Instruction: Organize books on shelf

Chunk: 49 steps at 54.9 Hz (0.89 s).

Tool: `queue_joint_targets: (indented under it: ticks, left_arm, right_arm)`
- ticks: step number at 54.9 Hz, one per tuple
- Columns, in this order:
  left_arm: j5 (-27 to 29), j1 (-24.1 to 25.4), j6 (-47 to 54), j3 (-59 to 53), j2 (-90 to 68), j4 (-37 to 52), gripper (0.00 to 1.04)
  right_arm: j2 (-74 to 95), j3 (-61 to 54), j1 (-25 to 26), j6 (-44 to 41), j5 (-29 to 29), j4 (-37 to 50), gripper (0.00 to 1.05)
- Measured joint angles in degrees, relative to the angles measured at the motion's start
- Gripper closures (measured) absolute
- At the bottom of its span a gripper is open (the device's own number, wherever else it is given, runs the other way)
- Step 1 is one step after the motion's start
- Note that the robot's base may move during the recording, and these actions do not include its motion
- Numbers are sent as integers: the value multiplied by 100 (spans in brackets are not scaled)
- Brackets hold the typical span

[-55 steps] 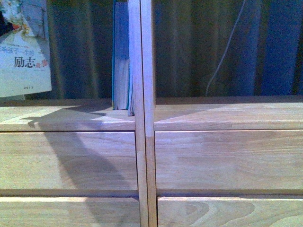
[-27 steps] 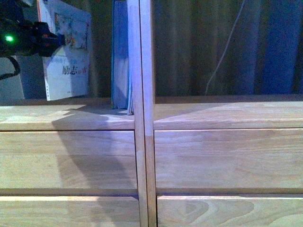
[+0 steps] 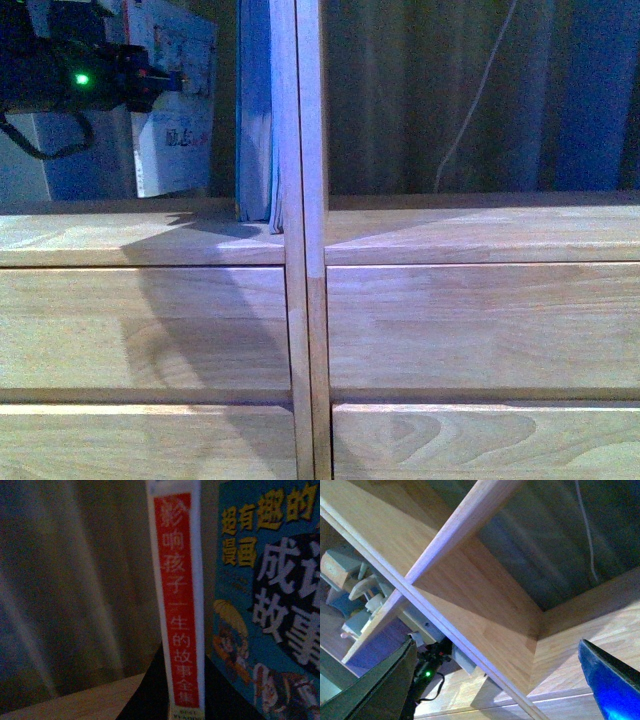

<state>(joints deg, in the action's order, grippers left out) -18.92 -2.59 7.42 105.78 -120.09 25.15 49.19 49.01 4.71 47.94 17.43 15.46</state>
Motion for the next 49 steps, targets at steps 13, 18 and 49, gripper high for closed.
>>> queue_joint_targets:
  ticks: [13, 18, 49]
  left_arm:
    - [175, -299, 103, 98, -334, -4, 98]
    - [247, -310, 181, 98, -352, 2, 98]
    - [358, -466, 393, -260, -354, 160, 37]
  right_arm:
    - [-9, 0, 35, 0, 85, 17, 7]
    - [-13, 0, 55, 2, 92, 20, 7]
    - [-9, 0, -85, 2, 31, 107, 7]
